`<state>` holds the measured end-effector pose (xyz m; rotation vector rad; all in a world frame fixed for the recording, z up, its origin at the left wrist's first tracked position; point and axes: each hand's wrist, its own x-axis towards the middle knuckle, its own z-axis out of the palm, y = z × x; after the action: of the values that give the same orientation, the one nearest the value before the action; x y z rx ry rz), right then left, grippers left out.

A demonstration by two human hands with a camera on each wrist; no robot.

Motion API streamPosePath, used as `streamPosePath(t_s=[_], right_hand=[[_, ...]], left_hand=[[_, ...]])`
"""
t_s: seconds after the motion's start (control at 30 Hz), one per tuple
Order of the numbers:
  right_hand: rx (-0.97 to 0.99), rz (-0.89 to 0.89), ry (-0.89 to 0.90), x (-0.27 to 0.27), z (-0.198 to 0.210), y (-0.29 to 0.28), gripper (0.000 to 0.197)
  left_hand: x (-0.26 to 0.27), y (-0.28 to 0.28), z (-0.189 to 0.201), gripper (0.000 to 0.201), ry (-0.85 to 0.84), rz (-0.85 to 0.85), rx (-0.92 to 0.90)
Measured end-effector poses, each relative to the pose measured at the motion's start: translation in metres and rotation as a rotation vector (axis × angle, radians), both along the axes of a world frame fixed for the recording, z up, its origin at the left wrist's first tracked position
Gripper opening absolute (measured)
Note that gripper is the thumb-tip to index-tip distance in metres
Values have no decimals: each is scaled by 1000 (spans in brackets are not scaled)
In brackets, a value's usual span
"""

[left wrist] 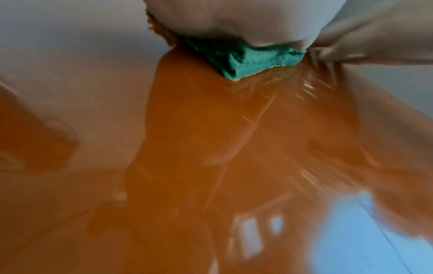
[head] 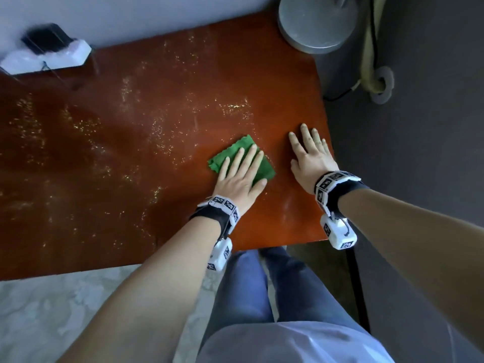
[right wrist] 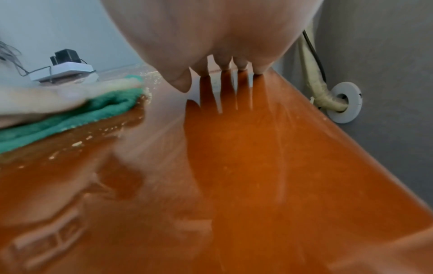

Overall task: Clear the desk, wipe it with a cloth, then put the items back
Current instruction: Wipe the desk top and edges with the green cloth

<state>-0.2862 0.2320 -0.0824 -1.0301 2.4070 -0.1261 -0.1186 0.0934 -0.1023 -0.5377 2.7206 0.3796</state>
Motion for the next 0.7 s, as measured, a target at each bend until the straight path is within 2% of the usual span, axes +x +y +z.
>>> streamPosePath(t_s=[0.13, 0.23, 0.4, 0.47, 0.6, 0.7], right_hand=[[-4, 29, 10, -12, -3, -9, 67], [3, 6, 16, -17, -4, -20, 65], [18, -51, 8, -18, -2, -46, 65], [26, -67, -4, -21, 2, -57, 67], [59, -96, -18, -28, 6, -80, 78], [73, -96, -7, -32, 4, -93, 81]], left_hand=[[11, -88, 1, 61, -19, 274, 20], [16, -130, 0, 63, -55, 326, 17], [-15, -125, -1, 70, -45, 431, 8], [-33, -114, -1, 74, -28, 363, -1], [-61, -88, -2, 75, 6, 82, -5], [-68, -100, -3, 69, 20, -18, 11]])
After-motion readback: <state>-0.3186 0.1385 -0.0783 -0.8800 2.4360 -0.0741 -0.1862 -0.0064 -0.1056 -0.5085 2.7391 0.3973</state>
